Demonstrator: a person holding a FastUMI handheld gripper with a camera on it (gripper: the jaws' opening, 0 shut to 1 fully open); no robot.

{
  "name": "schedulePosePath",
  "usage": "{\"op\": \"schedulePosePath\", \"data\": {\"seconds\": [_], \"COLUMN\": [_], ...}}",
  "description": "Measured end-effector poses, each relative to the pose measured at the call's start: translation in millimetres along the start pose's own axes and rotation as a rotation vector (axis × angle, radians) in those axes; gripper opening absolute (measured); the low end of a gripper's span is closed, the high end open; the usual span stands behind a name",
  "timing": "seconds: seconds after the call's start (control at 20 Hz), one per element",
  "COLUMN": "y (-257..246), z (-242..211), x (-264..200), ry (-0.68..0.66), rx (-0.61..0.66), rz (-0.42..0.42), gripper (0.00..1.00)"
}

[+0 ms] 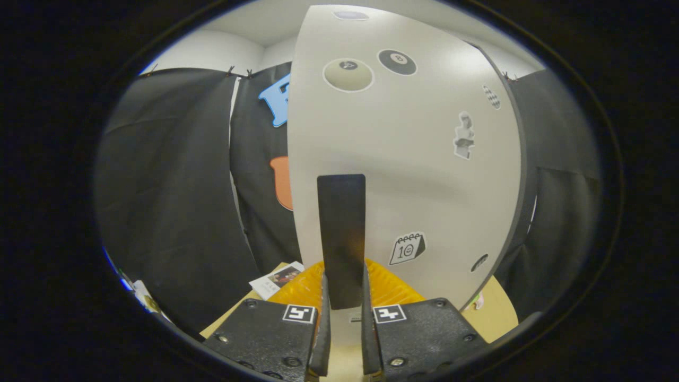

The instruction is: Open the shoe cabinet door, grab the shoes and put them into the shoe cabinet, then close the shoe cabinet door.

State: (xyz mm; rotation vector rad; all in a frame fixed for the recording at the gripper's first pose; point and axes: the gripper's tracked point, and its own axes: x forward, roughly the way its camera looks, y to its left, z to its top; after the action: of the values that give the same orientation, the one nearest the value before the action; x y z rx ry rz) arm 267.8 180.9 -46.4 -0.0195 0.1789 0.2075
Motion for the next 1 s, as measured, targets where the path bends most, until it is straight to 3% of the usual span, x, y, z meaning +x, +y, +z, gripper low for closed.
{"op": "schedulePosePath", "data": {"seconds": [0.5,1.0], "y": [-54,-168], "z": [-17,-30], "x": [-99,-189], "ry": [-0.013,-0.039], "rx": [-0.012,-0.002], "rz": [-0.062,-0.204], "gripper": [0.23,0.1]}}
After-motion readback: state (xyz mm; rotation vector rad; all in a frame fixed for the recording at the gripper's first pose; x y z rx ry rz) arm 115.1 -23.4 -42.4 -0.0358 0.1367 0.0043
